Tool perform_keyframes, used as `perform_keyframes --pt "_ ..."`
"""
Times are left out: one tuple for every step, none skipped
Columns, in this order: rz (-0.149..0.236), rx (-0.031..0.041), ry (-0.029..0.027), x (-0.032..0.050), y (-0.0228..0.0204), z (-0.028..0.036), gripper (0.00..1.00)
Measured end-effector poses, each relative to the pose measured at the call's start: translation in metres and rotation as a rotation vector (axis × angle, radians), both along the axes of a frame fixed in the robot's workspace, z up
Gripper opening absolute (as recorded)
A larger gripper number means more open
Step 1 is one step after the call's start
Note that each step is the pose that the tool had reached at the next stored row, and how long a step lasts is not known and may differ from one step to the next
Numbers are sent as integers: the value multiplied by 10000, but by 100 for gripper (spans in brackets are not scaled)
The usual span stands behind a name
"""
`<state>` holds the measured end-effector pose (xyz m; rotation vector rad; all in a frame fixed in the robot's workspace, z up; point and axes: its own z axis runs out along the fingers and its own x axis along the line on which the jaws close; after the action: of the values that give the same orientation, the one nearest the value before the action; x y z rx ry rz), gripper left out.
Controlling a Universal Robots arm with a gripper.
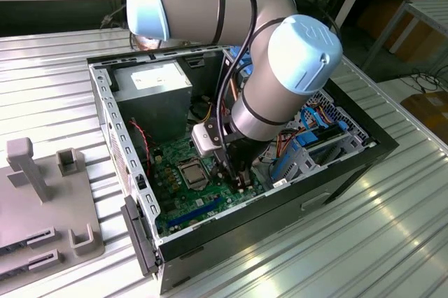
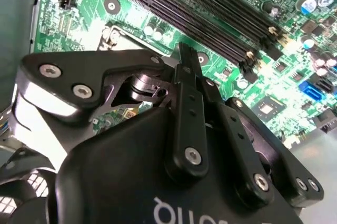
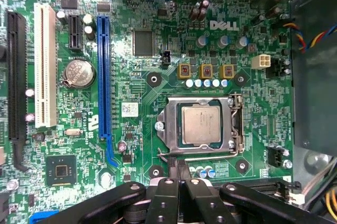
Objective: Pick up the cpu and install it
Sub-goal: 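Install the first cpu locking lever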
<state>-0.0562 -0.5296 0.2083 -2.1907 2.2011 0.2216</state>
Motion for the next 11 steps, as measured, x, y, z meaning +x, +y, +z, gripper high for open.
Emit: perform_keyframes --pt "0 -1 -3 0 0 21 11" --pt "0 -2 -4 0 0 41 11" --pt "0 -2 -8 -2 3 68 11" --pt "-2 0 -12 -5 8 83 11" --pt "-2 0 -13 -10 12 93 11" --pt "-1 -1 -14 -22 17 101 11" --pt "-1 -3 -15 -35 20 106 11" --pt "0 -4 -16 -50 23 109 11" --pt "0 -1 -20 -66 28 110 11" --pt "-1 1 -23 -83 31 110 11" --pt "-1 0 -24 -102 34 111 11"
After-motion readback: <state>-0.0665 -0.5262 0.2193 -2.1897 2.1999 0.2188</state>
